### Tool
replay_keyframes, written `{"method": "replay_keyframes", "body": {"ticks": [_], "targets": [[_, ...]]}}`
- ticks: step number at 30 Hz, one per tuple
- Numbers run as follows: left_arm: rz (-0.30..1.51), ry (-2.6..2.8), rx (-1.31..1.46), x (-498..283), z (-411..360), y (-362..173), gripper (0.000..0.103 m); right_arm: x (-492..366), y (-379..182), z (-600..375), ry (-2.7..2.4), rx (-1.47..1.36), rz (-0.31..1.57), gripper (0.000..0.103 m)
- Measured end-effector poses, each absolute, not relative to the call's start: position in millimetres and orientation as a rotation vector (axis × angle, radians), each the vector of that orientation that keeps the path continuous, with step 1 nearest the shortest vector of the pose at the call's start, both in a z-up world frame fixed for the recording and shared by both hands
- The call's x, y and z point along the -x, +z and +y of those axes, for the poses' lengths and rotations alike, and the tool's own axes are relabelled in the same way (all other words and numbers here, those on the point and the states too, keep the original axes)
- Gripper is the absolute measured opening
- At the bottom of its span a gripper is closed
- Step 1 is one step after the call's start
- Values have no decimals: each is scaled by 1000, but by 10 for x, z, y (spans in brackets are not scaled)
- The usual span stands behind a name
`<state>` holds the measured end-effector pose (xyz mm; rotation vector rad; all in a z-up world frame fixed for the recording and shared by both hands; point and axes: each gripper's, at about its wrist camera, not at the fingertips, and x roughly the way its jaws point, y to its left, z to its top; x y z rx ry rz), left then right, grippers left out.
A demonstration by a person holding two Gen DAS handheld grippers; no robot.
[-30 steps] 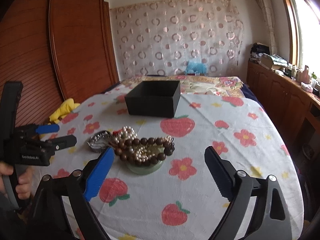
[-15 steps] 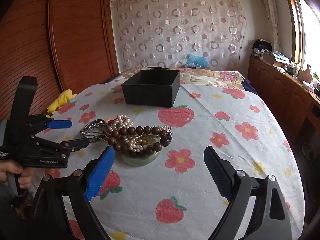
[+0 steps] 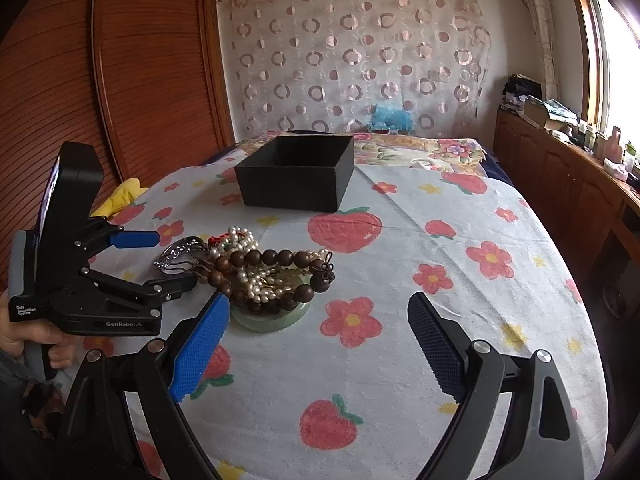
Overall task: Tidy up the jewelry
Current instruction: 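Lower the left tool onto the silver hairpin and close its fingers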
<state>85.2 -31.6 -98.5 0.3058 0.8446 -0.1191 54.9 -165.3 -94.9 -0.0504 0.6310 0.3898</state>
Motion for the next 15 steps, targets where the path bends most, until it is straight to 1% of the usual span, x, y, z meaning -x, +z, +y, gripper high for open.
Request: {"method": "replay_keyframes", "body": {"ticks": [1,3,5,8,13,15], "targets": [[843,-125,-309,-851,-333,-985,65,-554,-953,-1657,389,50,633,92],[844,-145,-309,-856,-344,-977,54,-562,-971,-1667,388,49,639,92],[847,-163,-299,-863,-354,-963,49,-559,-973,-1668,388,50,641,92],[836,-176,-279,-881,-331,-903,46,-558,-973,-1672,389,50,640,92],[809,-162,-241,-961,-237,-779,46,-548,-981,-1665,387,46,641,92],[805,-154,-229,-1002,-177,-750,42,-550,-990,-1664,386,46,644,92]]}}
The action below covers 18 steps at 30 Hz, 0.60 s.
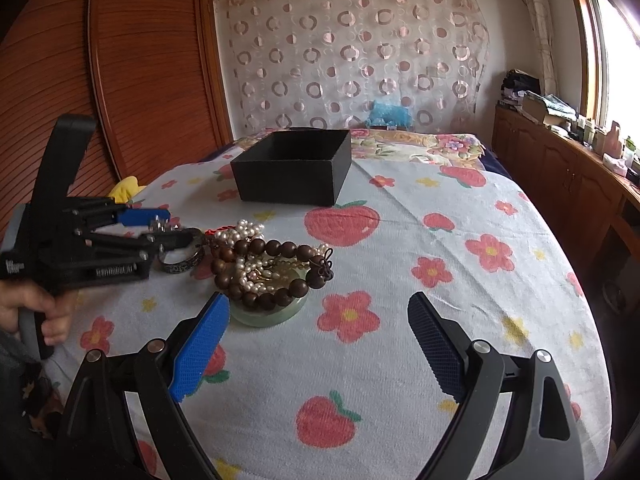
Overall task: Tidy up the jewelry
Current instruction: 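Lower the left tool onto the silver hairpin and close its fingers, then lift the silver hairpin with the left tool while the right tool approaches the brown bead bracelet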
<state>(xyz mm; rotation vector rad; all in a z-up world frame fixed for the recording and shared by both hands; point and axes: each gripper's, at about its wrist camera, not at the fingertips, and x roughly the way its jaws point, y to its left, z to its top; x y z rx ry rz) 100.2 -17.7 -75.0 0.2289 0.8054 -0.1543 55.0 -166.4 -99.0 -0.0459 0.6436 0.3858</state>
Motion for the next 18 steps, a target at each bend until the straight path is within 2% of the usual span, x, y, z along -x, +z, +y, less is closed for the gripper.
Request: {"method": "replay_keyframes", "body": {"ticks": [7,11,12,18], "targets": [[798,-168,-197,-1079,-82,-742,35,-551,-1003,-1661,387,47,644,92],[800,-202,-162,-1068,-19,-751,13,-563,-1009,-1666,388,47,649,92],[792,-201,-155,-1052,-2,-738,10,-568,-1016,-1662,389,49,652,92],[748,-226,-135,-904,2,-632,10,-672,-1001,-1646,394,72,664,92]]}}
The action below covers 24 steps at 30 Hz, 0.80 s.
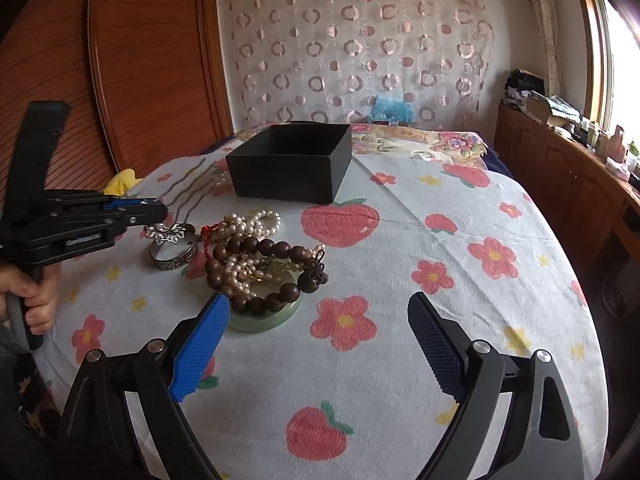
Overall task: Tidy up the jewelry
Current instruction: 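Lift the silver hairpin with the left tool while the right tool approaches the brown bead bracelet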
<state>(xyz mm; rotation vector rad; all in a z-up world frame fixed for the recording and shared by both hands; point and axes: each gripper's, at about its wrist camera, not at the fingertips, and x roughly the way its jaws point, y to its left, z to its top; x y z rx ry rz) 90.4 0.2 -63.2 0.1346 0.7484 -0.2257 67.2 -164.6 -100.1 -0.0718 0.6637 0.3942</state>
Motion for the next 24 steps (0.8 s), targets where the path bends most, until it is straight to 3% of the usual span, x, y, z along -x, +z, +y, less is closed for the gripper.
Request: {"method": "replay_keyframes", "body": {"ticks": [4,12,19,24], "targets": [[717,-237,-110,-804,-10,-520,10,-777,-957,-1631,415,82,676,92],[683,-235,-97,-712,-48,-429,10,-1164,-972,-1588,479,66,778,61],[690,-235,-88,-710,-26,-478,10,-1288,-1062,-1511,508,37,834,51],[687,-235,-83,-713,-17,-487,10,-1309,-1138,-1460,513,47,869,34]]}}
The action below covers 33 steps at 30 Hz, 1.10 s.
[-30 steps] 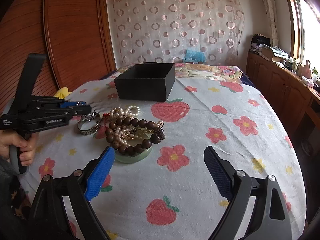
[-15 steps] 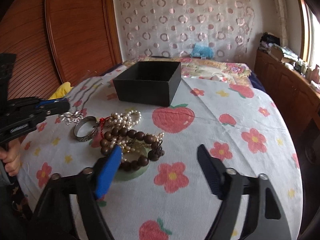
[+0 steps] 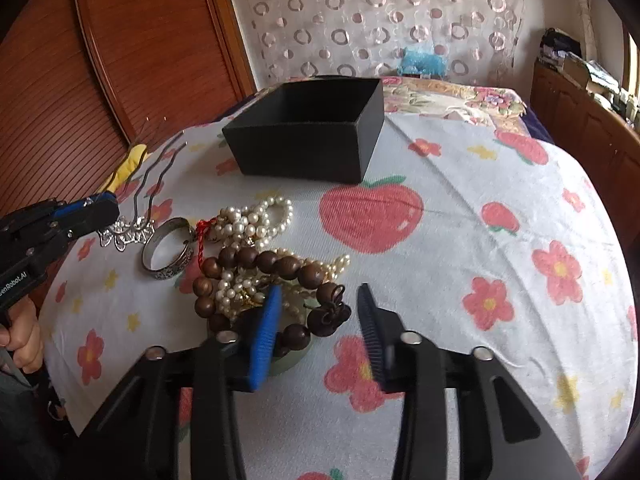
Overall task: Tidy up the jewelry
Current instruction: 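Lift the silver hairpin with the left tool while the right tool approaches the brown bead bracelet, then grasp and lift the brown bead bracelet with the right tool while the left holds the hairpin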
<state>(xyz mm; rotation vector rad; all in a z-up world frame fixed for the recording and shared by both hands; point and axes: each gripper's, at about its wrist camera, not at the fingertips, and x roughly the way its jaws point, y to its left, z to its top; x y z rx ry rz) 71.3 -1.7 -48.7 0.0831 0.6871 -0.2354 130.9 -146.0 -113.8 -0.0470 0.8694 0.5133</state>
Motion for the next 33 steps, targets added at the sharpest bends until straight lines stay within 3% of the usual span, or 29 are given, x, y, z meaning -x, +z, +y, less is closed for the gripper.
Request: {"method": "replay_keyframes", "body": {"ticks": [3,22,33], "targets": [[687,-233,-83,-724,-13,-481,10,-1286,-1121,-1459,513,51,854,21],[677,-233,-73,-860,13,-381,10,-1115,-426,-1314,609,110,658,20],[649,-248,-82,-1346,-71,-173,10,-1334,-58,-1326,631,150,581,20]]}}
